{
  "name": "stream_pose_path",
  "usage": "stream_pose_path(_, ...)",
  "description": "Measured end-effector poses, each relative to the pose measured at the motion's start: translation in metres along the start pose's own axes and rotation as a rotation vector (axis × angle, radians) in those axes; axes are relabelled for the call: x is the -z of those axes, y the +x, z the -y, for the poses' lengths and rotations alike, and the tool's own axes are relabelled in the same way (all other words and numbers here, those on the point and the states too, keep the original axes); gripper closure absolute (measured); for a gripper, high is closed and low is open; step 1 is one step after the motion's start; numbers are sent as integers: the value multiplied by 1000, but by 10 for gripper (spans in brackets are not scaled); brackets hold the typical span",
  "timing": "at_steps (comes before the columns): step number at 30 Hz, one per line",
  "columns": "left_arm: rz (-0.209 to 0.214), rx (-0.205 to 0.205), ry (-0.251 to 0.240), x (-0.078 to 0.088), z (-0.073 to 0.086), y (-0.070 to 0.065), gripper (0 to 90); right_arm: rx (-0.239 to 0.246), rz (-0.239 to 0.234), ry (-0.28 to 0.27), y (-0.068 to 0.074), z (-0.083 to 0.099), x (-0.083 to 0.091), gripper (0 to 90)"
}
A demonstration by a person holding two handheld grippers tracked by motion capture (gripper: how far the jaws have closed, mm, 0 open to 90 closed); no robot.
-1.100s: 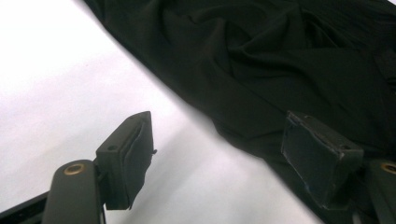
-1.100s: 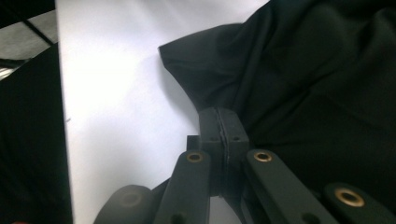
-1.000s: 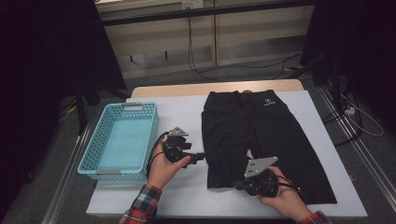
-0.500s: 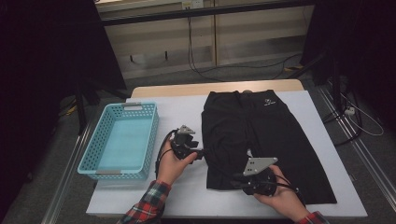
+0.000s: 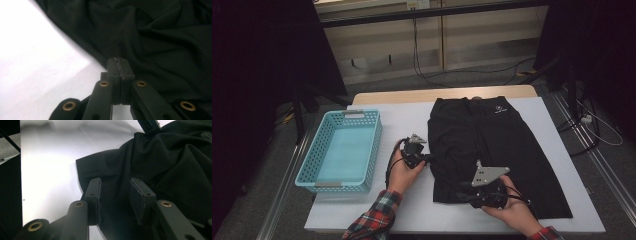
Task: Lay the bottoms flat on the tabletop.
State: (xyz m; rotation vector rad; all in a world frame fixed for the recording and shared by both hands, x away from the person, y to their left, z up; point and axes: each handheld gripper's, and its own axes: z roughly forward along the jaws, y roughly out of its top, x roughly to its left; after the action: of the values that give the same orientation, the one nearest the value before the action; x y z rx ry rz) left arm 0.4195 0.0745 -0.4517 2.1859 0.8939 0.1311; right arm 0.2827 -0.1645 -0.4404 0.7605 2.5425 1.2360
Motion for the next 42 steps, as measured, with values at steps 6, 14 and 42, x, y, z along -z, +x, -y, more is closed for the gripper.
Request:
stream_pose_path(6,-17,4,-1,-2,-7,5,900,1,-4,-2,-1,-1,-2,617)
stream_pose_path(14,-47,60,-43,1,-8,34,900,-10,-8,-21,-2,-3,-2,606)
stream_pose_path(42,-55,97,-68,8,-10,48,900,64,-53,56,14,-12,-41,685)
